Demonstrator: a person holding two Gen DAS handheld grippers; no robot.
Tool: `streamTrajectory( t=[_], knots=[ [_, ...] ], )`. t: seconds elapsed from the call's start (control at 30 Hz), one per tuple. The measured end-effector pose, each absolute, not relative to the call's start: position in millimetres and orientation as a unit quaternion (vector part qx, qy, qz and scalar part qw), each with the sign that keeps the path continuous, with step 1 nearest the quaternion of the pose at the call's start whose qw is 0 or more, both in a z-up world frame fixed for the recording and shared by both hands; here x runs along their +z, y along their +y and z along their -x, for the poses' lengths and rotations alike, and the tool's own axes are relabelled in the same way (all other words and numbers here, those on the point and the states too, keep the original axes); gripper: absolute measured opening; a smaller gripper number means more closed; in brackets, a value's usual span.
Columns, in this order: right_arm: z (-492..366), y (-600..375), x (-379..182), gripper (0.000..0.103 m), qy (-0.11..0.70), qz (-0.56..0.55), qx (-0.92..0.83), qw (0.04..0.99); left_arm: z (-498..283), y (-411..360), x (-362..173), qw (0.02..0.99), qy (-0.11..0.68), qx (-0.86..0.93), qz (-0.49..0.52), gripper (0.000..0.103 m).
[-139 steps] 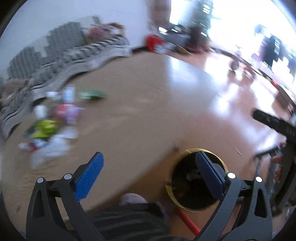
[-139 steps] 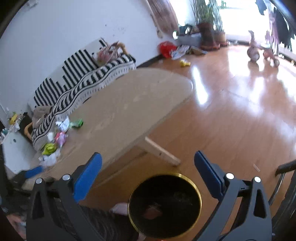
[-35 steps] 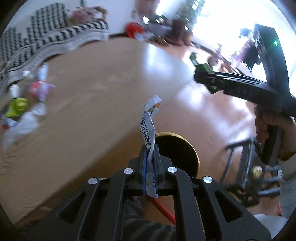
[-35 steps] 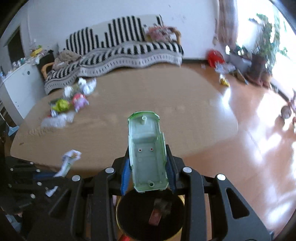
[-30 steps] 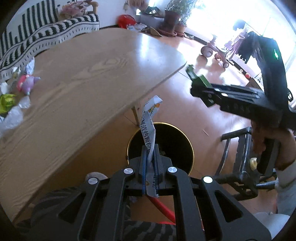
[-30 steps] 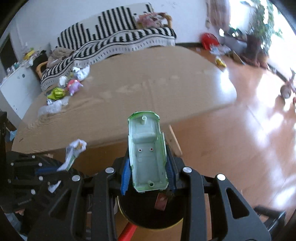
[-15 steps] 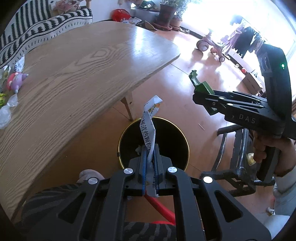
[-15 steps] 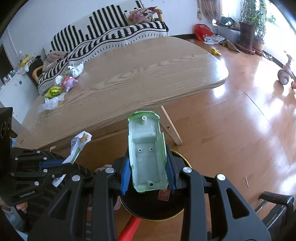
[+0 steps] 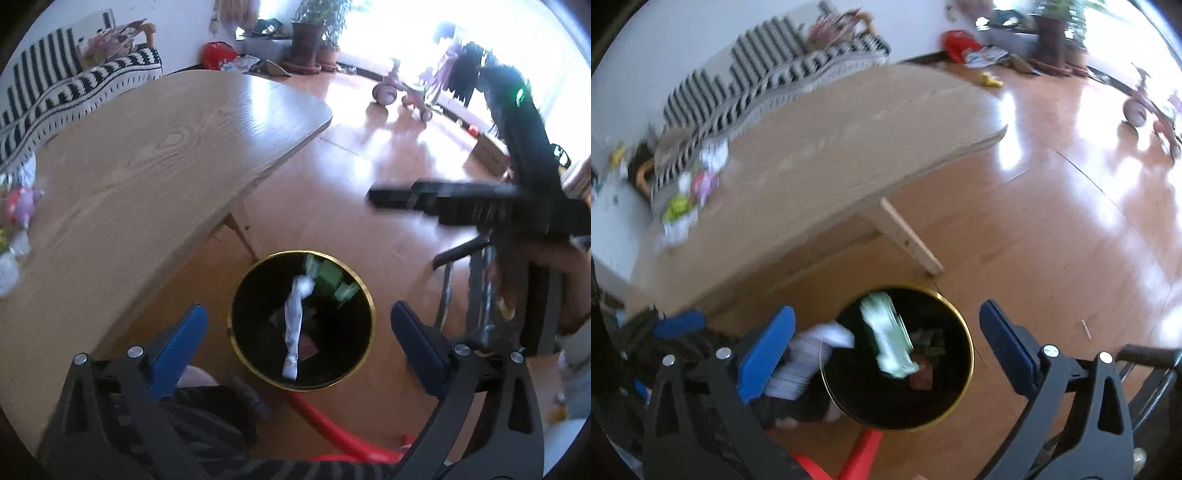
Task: Collect trash
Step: 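Carry both items to the black bin and open both grippers over it, then grasp the red ribbon with the left gripper while the right gripper grasps the pink toy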
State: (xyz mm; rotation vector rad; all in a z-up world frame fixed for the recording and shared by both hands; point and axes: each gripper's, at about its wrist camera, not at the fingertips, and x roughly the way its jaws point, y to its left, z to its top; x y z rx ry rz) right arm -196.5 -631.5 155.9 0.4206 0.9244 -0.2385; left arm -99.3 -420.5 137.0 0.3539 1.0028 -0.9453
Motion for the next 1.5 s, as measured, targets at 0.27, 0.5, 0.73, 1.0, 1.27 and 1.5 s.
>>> streamTrajectory(
  t=[0.27, 0.5, 0.73, 1.0, 1.27, 1.5],
  knots=[
    [152.2, -607.6, 173.4, 0.097, 0.394, -0.14, -0.113, 0.901, 28.4, -305.6, 184.5, 0.863, 0.409, -0.283, -0.092, 0.097],
    [41.3, -528.8, 167.5, 0.097, 0.412, -0.096, -0.031, 0.906, -58.5, -150.3, 182.8, 0.892, 0.44, -0.102, -0.019, 0.097],
    [-47.9, -449.8, 173.0, 0.097, 0.409, -0.05, 0.036, 0.91, -107.2, -81.8, 165.9, 0.884, 0.465, -0.048, 0.016, 0.097],
    [-129.7, -388.2, 151.9, 0.097, 0.44, -0.004, 0.071, 0.895, -158.3, -88.0, 127.6, 0.866, 0.496, -0.064, 0.018, 0.097],
    [-195.5, -350.3, 114.8, 0.097, 0.486, 0.051, 0.103, 0.867, -200.5, -85.0, 98.8, 0.849, 0.523, -0.071, 0.011, 0.097],
    [-220.0, -328.2, 94.7, 0.098, 0.49, 0.074, 0.149, 0.856, -206.0, -83.7, 91.8, 0.869, 0.488, -0.061, -0.044, 0.098]
  ],
)
